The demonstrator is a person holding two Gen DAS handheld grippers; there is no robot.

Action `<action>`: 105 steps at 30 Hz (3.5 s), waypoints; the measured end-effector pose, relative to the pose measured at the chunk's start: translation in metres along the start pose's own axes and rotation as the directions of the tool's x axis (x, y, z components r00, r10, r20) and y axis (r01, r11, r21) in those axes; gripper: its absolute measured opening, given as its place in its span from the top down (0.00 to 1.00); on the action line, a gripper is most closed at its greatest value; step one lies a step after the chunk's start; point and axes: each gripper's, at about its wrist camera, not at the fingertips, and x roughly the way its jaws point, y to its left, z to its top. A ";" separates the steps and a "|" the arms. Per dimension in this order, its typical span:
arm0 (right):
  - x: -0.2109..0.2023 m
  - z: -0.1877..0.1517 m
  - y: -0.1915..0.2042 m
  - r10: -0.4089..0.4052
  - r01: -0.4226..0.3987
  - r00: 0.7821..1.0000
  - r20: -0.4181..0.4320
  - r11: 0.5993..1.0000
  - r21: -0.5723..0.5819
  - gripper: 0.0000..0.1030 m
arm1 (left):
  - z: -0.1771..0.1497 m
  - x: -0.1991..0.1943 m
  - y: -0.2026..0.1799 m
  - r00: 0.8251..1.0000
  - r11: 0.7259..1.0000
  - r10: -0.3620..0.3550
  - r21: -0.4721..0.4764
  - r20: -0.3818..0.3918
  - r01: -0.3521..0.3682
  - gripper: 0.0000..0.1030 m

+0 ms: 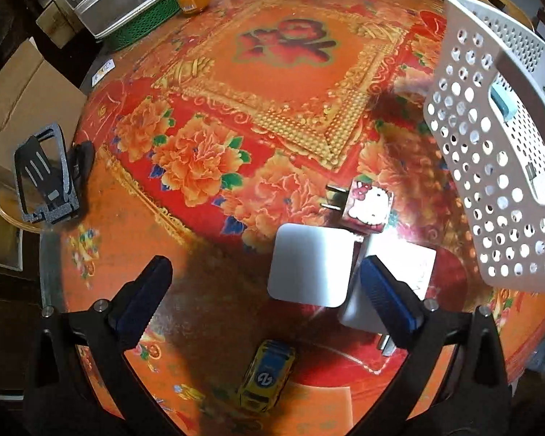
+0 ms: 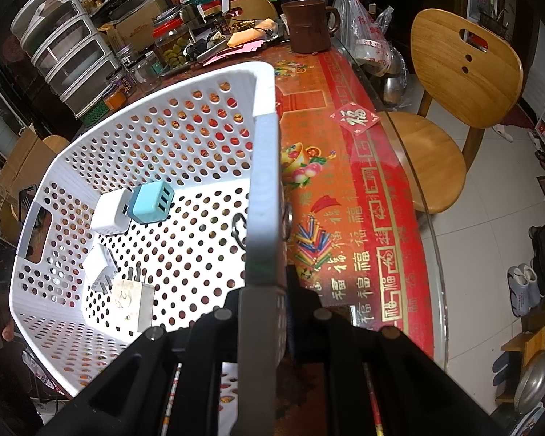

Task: Organize rigid objects
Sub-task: 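Grasp the white square charger with the left tool and lift it, then lower the white charger into the basket and open the left tool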

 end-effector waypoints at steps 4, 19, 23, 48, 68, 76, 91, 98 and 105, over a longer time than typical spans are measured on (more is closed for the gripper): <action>0.000 0.001 0.000 -0.002 0.002 1.000 -0.002 1.000 -0.001 0.89 | 0.002 0.016 0.014 0.999 0.999 0.010 -0.031 -0.045 -0.011 0.01; 0.000 0.001 0.000 0.001 -0.001 1.000 0.001 1.000 0.001 0.88 | -0.008 0.014 0.006 1.000 0.999 0.013 -0.030 -0.018 -0.014 0.57; 0.000 0.001 0.000 0.000 0.000 1.000 0.001 1.000 -0.001 0.89 | 0.000 -0.014 0.018 0.999 0.997 0.046 -0.060 0.028 -0.044 0.57; 0.000 0.000 0.002 0.005 -0.005 1.000 0.004 1.000 -0.006 0.88 | 0.099 -0.121 -0.239 0.968 0.897 0.188 0.372 0.165 -0.238 0.57; -0.001 0.000 0.000 0.020 -0.020 1.000 0.005 1.000 -0.010 0.86 | 0.103 -0.020 -0.328 0.976 0.815 0.216 0.549 0.008 -0.185 0.58; -0.001 0.000 0.001 0.019 -0.019 1.000 0.004 1.000 -0.012 0.86 | 0.103 -0.010 -0.332 0.977 0.815 0.210 0.557 -0.026 -0.160 0.57; -0.001 0.000 0.001 0.019 -0.019 1.000 0.003 1.000 -0.012 0.86 | 0.108 -0.020 -0.318 0.982 0.819 0.187 0.550 0.021 -0.167 0.26; -0.001 0.000 0.002 0.018 -0.018 1.000 0.003 1.000 -0.013 0.86 | 0.104 -0.038 -0.319 0.978 0.815 0.186 0.541 0.091 -0.206 0.09; 0.000 0.000 0.002 0.019 -0.019 1.000 0.004 1.000 -0.013 0.85 | 0.096 -0.072 -0.307 0.970 0.835 0.177 0.496 0.168 -0.238 0.07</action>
